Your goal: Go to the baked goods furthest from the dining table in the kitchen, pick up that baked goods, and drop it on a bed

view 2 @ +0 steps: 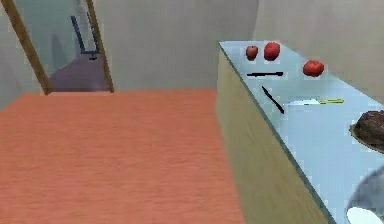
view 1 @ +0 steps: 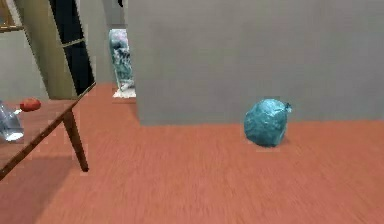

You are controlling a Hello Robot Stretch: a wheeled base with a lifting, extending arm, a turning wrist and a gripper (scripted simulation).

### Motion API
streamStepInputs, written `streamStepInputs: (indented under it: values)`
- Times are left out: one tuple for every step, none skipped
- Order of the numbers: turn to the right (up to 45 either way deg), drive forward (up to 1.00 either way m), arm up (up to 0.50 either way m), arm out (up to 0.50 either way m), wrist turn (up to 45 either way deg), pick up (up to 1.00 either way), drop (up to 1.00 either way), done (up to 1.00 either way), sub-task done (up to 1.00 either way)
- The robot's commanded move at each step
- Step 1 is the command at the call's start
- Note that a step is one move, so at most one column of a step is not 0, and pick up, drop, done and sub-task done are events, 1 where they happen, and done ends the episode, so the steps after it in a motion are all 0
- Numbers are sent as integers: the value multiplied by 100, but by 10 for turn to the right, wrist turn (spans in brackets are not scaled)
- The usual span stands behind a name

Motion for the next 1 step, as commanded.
streamStepInputs:
  values:
    - [0,20,0,0,0,0,0,0,0]
